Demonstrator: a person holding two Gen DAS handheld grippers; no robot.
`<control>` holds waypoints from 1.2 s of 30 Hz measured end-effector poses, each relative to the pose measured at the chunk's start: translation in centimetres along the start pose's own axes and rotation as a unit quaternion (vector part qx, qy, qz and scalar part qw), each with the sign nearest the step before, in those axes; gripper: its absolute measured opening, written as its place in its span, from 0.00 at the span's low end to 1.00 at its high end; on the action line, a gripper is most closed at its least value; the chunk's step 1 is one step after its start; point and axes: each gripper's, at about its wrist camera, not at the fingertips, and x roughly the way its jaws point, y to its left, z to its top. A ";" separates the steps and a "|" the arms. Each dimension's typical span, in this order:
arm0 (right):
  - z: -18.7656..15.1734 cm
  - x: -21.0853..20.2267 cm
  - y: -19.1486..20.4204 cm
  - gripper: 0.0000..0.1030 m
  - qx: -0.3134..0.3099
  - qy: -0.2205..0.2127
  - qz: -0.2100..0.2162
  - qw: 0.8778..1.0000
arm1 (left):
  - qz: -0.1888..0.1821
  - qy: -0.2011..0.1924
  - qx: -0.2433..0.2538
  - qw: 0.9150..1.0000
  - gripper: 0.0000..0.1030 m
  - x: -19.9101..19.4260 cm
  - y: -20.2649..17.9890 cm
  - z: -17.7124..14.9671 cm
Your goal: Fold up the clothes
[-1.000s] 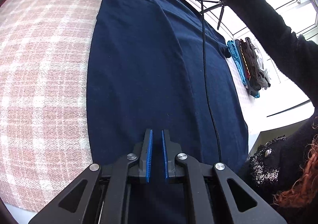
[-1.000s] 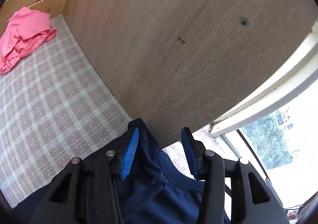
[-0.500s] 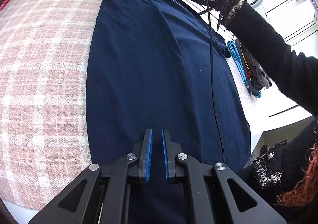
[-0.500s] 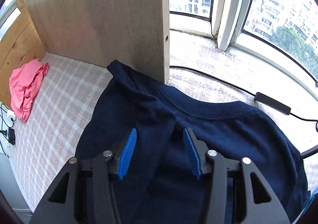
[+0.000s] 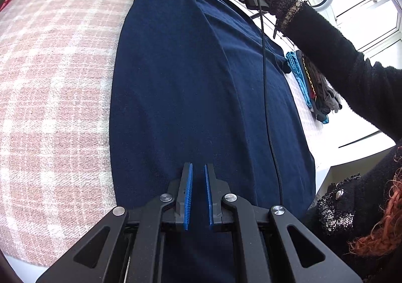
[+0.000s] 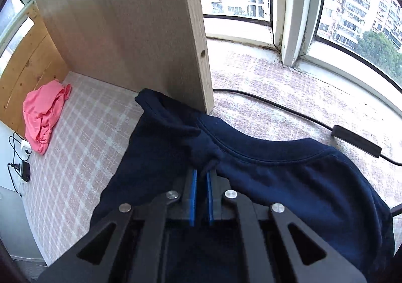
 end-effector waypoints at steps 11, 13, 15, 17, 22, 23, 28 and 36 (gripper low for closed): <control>-0.4 -2.7 10.1 0.33 -0.142 -0.026 -0.028 0.989 | 0.035 -0.020 -0.063 0.997 0.18 -4.2 0.4 -5.1; -0.5 0.5 11.4 0.32 -0.153 0.013 -0.043 0.987 | 0.043 -0.024 -0.075 0.996 0.18 -5.1 0.5 -6.2; -0.7 3.7 11.0 0.32 -0.161 0.037 -0.082 0.983 | 0.050 -0.028 -0.088 0.994 0.18 -5.9 0.6 -7.2; -0.4 4.3 10.3 0.32 -0.139 0.028 -0.077 0.987 | 0.057 -0.032 -0.100 0.993 0.18 -6.7 0.6 -8.2; -1.9 -4.0 7.7 0.32 -0.034 -0.029 0.055 0.997 | 0.085 -0.040 -0.139 0.986 0.30 -10.5 1.7 -13.1; -2.8 -6.1 7.4 0.32 -0.024 -0.038 0.079 0.996 | 0.084 -0.037 -0.139 0.986 0.31 -10.6 1.8 -13.8; -10.1 -16.2 7.2 0.49 -0.012 -0.070 0.124 0.990 | 0.070 -0.023 -0.111 0.991 0.33 -9.8 2.5 -15.9; -27.0 -26.5 5.9 0.52 0.033 -0.083 0.072 0.993 | 0.050 0.008 -0.053 0.997 0.32 -7.4 1.4 -17.5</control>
